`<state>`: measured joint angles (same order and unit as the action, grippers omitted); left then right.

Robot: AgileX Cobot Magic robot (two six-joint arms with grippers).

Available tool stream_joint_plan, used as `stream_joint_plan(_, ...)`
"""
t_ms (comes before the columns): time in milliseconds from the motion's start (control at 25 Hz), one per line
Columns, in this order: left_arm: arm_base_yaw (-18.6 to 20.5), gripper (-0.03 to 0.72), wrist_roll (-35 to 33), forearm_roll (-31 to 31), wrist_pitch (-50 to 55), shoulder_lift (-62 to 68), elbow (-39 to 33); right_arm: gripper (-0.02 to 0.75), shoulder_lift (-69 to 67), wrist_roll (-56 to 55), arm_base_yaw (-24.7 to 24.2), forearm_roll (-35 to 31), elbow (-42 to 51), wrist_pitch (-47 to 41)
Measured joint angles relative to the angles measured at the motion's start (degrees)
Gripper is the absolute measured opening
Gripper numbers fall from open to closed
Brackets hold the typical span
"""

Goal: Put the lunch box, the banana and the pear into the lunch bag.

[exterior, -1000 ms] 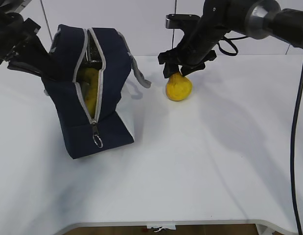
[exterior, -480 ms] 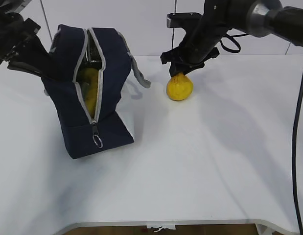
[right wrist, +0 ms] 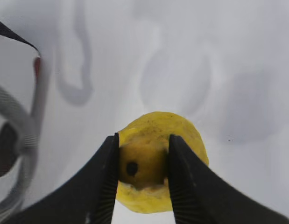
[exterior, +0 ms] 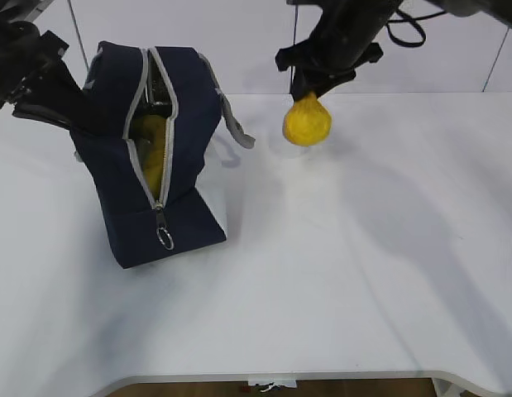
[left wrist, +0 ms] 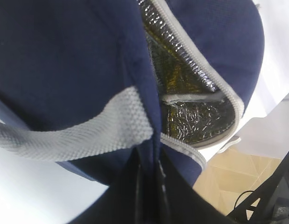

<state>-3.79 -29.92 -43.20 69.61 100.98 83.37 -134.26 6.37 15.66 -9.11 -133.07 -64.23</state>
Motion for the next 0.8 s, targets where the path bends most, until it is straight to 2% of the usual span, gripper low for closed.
stream_joint_plan(160,0.00,-0.006,0.00,0.00,0.00,0.00,0.00,0.258,3.01,0.00,0.00,-2.82,-2.71,-3.22)
stream_joint_plan(440,0.00,-0.006,0.00,0.15,0.00,0.00,0.00,0.256,8.65,0.37,0.00,-19.62,-4.22,-4.00)
stream_joint_plan(800,0.00,-0.006,0.00,1.05,0.00,0.00,0.00,0.256,9.27,6.51,0.35,-39.92,-6.91,-2.31)
